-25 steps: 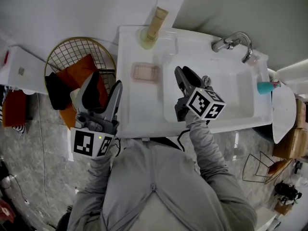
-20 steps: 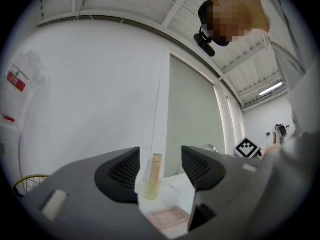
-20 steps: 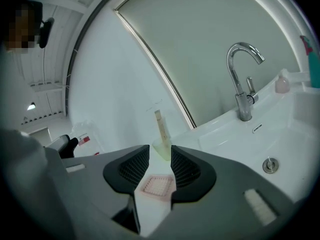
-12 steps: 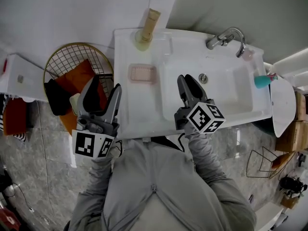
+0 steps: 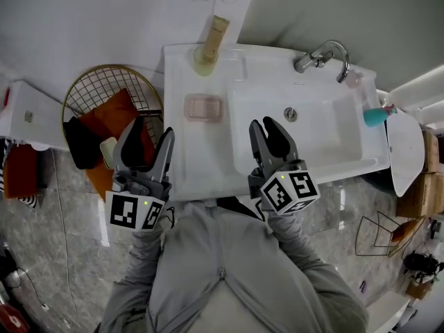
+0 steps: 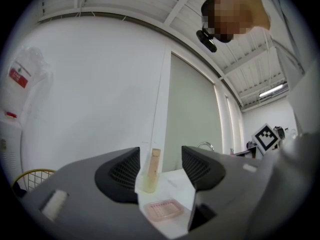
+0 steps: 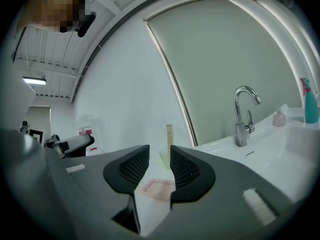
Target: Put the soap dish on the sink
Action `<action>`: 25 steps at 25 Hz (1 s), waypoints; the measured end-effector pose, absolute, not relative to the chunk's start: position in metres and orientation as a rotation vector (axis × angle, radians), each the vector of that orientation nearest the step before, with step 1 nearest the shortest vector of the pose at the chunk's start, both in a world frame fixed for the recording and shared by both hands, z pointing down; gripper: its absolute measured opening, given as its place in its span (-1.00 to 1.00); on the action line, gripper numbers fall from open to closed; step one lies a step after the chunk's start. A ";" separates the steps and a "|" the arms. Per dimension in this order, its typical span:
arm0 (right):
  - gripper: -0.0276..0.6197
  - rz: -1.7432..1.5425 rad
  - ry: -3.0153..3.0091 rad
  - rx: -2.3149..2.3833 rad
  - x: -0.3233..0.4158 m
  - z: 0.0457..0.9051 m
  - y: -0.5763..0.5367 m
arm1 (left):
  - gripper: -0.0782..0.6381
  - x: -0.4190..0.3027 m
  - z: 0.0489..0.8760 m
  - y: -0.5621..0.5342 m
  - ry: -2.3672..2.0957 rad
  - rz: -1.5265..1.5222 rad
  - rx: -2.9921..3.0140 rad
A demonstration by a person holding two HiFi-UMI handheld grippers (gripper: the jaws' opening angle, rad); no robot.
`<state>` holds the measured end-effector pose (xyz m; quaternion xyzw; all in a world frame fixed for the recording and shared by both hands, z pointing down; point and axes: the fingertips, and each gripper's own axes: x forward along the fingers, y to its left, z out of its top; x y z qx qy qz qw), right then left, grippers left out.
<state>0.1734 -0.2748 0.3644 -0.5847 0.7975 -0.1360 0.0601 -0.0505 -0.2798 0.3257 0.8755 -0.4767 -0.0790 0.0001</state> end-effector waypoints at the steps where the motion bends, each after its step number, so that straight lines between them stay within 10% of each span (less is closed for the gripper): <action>1: -0.52 -0.388 2.419 -1.769 0.171 0.361 -0.273 | 0.01 -0.051 0.326 -0.279 -1.498 -0.246 2.748; 25: -0.53 -0.224 2.521 -1.818 0.145 0.349 -0.269 | 0.01 -0.062 0.331 -0.282 -1.498 -0.231 2.743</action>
